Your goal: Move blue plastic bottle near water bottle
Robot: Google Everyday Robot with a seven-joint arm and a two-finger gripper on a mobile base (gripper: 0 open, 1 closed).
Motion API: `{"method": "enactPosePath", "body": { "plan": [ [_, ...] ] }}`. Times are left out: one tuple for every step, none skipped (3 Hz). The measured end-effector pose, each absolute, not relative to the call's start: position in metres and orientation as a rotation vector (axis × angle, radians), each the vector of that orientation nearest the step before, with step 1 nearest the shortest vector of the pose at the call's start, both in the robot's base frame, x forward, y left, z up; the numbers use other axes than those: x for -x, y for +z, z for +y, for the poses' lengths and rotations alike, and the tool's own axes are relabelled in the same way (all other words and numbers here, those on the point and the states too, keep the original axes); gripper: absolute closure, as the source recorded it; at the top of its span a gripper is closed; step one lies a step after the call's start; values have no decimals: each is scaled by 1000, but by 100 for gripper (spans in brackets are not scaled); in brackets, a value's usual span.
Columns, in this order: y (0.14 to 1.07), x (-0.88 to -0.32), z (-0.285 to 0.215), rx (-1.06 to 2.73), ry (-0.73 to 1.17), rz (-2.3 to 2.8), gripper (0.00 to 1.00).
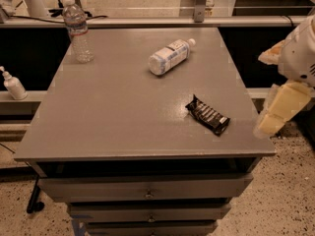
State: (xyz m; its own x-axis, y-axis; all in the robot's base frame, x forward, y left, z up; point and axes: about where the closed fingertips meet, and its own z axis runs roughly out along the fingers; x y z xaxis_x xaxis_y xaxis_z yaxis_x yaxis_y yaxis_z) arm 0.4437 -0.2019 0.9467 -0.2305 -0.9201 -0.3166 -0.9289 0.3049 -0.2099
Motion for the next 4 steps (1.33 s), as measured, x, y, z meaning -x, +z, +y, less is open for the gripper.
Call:
{"method": "enactPosePath", "body": {
  "plan": [
    [917,-456,-191,1565,136,2206,0],
    [889,-469,-177,1492,217,2209,0],
    [866,-479,-166,1440,267,2208,0],
    [851,-486,-158,1407,299,2199,0]
  ]
}}
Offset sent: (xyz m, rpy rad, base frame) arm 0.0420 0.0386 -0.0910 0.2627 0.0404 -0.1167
